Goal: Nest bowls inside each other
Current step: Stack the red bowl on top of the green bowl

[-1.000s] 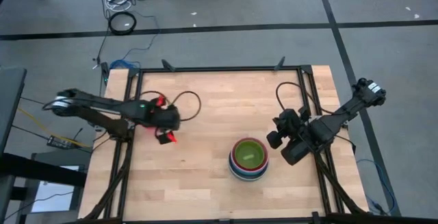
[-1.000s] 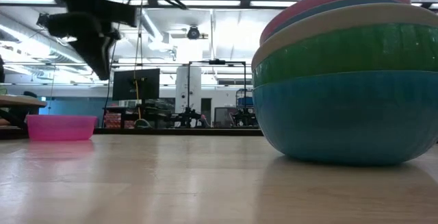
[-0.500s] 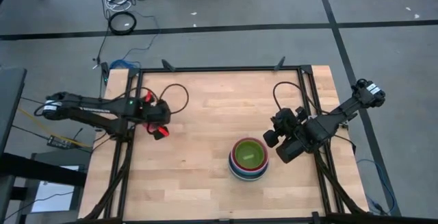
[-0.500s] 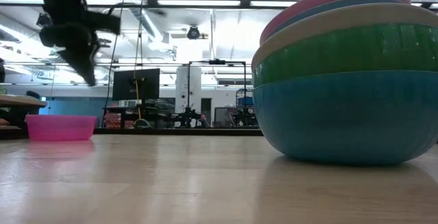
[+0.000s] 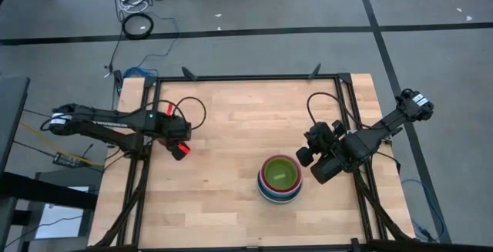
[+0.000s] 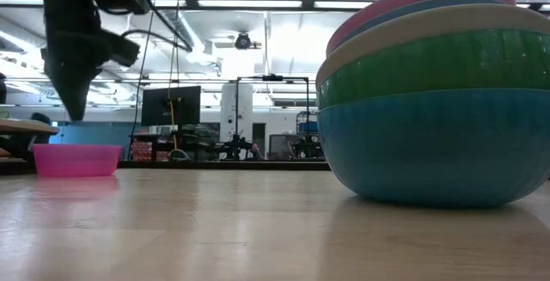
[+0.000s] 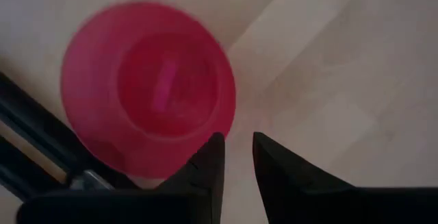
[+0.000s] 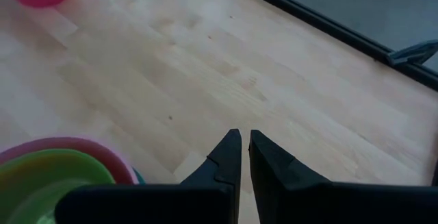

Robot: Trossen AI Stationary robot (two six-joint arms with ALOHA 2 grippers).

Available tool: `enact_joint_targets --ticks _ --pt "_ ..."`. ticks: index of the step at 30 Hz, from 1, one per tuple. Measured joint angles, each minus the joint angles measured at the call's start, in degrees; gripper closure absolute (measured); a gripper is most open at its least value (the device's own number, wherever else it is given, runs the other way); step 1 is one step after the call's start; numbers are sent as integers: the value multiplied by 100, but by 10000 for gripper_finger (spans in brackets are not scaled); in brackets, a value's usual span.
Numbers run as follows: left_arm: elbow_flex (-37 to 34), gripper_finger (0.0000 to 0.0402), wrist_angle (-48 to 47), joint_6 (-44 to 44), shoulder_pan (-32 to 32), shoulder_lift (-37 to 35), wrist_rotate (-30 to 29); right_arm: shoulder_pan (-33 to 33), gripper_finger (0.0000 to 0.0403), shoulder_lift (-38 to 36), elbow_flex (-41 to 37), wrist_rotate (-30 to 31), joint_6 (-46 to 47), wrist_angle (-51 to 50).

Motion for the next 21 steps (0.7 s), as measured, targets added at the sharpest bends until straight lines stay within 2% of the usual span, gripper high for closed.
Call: enact_joint_targets --ticks 7,16,21 --pt "-674 316 652 -401 -2 11 49 0 383 0 0 2 -90 37" --pt "-1125 316 1067 -601 -2 50 -461 -32 383 0 0 9 -115 38" --pt "-1021 316 1162 -706 -4 50 -131 -100 383 0 0 -8 -123 37"
